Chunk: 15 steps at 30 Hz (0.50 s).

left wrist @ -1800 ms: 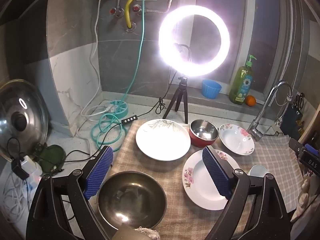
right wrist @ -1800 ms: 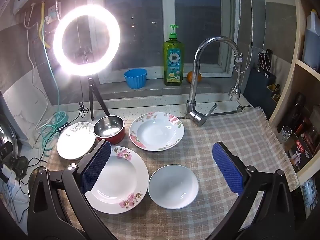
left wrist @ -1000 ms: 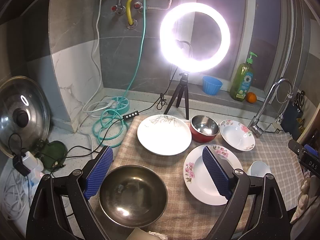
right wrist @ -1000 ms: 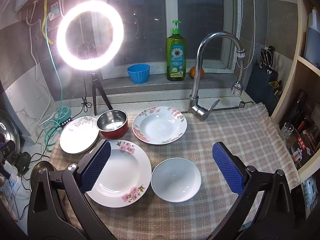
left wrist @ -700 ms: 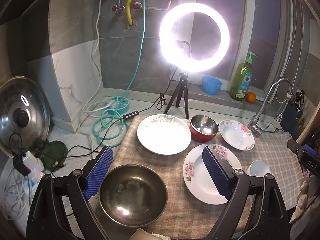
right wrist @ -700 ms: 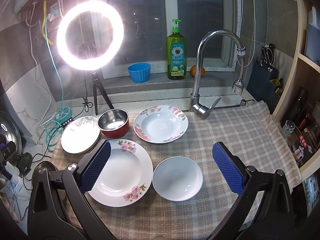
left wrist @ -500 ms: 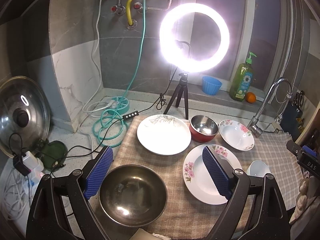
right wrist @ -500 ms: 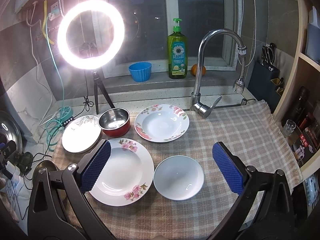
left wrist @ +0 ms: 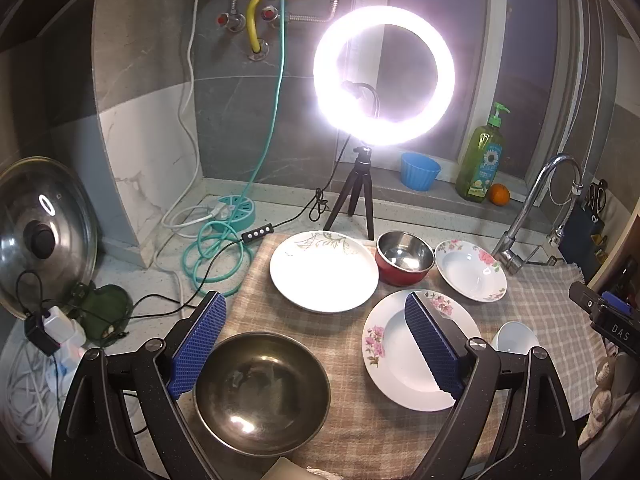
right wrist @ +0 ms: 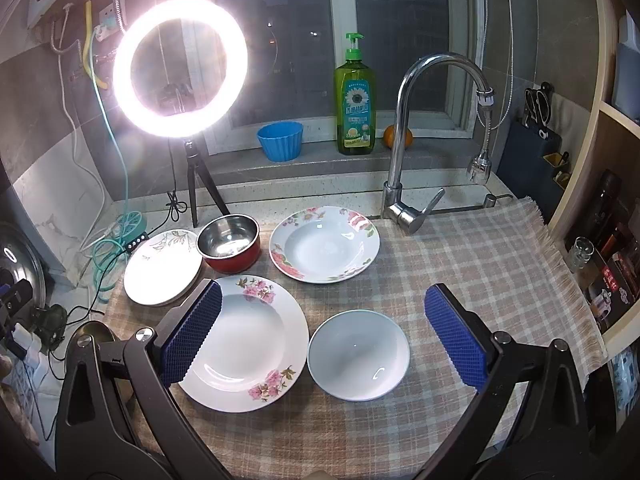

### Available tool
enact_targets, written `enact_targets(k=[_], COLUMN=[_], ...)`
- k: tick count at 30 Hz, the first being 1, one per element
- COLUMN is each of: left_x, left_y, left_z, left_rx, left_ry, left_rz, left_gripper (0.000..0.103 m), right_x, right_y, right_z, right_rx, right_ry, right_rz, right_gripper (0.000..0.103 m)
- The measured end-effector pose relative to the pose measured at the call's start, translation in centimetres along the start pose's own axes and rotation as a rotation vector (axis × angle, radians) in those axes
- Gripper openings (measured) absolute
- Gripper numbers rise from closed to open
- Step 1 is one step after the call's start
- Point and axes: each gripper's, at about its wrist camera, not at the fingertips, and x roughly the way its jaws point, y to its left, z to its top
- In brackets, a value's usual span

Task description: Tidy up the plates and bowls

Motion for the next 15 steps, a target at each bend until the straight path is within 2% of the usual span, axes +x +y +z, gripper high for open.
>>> enact_targets(k=[15], left_x=[0.2], left_y=[-0.28], left_z=[0.16], left_rx=[0.001], left_ry=[0.001], left_rz=[0.001], left_gripper=[0.091], right_x=[0.48], right_y=[0.03], right_z=[-0.14], right_rx=[0.004], right_ry=[0.009], right_rz=[0.006], right_gripper=[0.103])
